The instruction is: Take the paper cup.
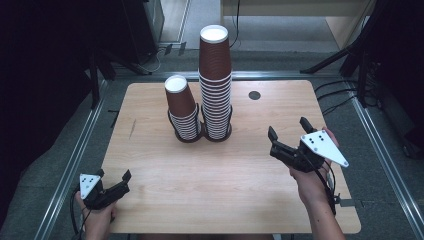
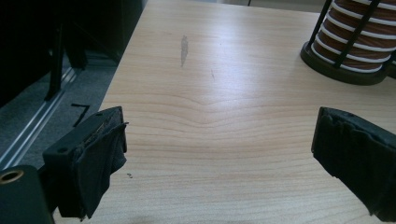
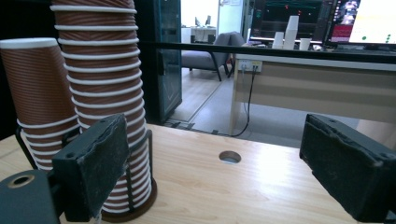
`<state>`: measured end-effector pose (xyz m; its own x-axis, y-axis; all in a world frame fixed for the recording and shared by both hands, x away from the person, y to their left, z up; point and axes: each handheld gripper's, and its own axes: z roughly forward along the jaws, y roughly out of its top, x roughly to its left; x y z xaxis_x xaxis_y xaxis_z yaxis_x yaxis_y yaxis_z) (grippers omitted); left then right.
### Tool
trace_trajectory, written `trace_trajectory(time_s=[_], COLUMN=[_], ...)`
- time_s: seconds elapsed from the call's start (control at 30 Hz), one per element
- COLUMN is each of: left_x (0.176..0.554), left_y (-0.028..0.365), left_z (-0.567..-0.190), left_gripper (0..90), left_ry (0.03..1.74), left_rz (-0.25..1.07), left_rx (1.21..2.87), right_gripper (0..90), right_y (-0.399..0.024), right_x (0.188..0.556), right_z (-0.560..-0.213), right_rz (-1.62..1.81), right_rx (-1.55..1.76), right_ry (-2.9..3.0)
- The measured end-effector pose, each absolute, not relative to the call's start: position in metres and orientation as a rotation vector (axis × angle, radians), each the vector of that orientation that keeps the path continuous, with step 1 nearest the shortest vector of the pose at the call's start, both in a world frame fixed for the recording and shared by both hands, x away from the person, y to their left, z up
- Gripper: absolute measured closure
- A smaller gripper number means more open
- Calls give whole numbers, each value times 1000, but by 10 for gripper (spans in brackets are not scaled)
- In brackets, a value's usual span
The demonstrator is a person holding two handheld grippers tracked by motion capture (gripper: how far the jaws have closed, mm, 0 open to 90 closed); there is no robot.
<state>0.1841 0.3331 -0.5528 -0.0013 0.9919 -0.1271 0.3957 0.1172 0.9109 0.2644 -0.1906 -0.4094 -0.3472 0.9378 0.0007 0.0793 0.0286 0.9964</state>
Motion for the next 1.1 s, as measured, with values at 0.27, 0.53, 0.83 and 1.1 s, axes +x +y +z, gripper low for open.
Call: trace_trajectory(time_s=[0.27, 0.53, 0.83, 1.1], left_x=[185, 186, 185, 188], left_y=[333, 337, 336, 335], left_z=[-553, -553, -554, -554], left_gripper=[36, 36, 36, 36], left_ry=[1535, 1540, 1537, 1554], left_rz=[874, 848, 853, 866], left_rx=[1421, 1392, 1399, 1416], right_gripper=[70, 48, 30, 20], right_y=[-177, -160, -141, -127], right_x=[276, 284, 292, 299], right_z=[-395, -383, -373, -363], right_rz=[1434, 1455, 1474, 1498], right_rx=[1069, 1052, 1029, 1030], right_ry=[1551, 1564, 1579, 1564])
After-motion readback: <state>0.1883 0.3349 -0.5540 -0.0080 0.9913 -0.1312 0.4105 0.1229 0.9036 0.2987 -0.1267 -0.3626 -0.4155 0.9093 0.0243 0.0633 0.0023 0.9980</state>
